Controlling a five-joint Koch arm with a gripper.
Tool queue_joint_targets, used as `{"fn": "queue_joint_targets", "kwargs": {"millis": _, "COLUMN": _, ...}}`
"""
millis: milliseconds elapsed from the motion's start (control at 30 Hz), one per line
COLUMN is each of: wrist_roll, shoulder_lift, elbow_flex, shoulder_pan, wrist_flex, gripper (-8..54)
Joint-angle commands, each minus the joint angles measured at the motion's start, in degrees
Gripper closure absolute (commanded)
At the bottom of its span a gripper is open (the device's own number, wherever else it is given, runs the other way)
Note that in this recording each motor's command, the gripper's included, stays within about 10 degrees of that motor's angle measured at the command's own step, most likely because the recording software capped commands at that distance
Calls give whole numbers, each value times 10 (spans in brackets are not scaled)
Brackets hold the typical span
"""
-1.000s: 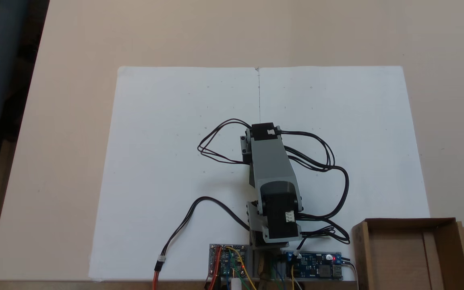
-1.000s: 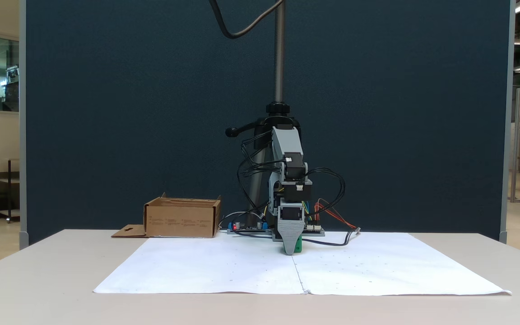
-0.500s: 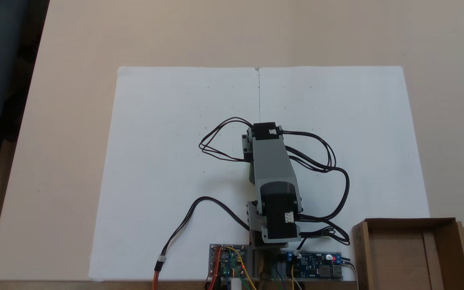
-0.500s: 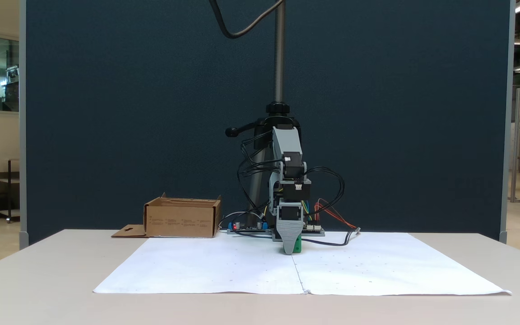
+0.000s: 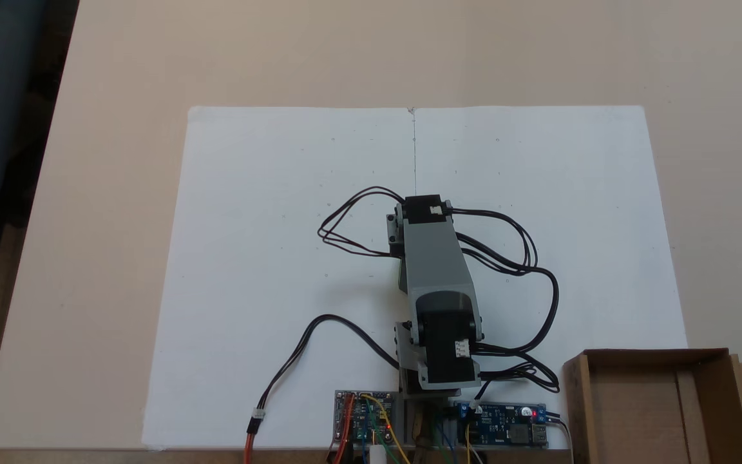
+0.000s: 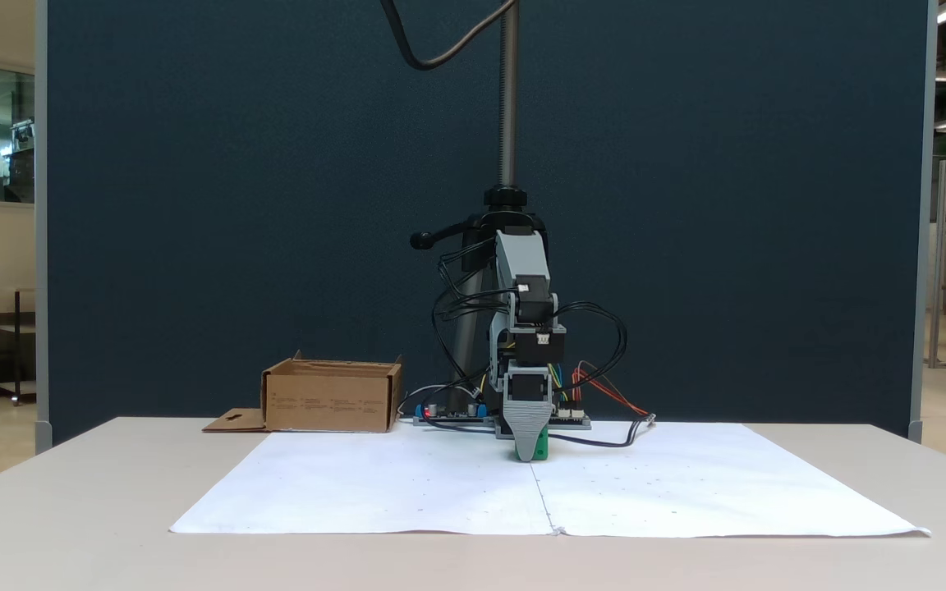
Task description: Grasp a green dice and put it in the bin.
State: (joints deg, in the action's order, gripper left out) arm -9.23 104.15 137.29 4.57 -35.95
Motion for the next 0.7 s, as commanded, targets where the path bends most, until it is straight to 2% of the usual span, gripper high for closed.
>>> {"fn": "queue_joint_targets", "kwargs": {"millis": 0, "wrist_roll": -29, "shoulder_lift": 12, "elbow_flex": -18, "shoulder_pan": -10, "wrist_flex": -12, "gripper": 334}}
{"fn": "queue_joint_targets", "kwargs": {"millis": 433, "wrist_roll": 18, "shoulder_lift": 10, "elbow_flex": -312, "shoulder_pan": -120, "wrist_flex": -87, "gripper": 334}}
{"fn": "queue_joint_targets", "kwargs": {"millis": 667, "wrist_roll": 118, "shoulder_lift": 5, "elbow_flex": -501, "shoulder_pan": -347, "wrist_flex": -100, "gripper": 334}}
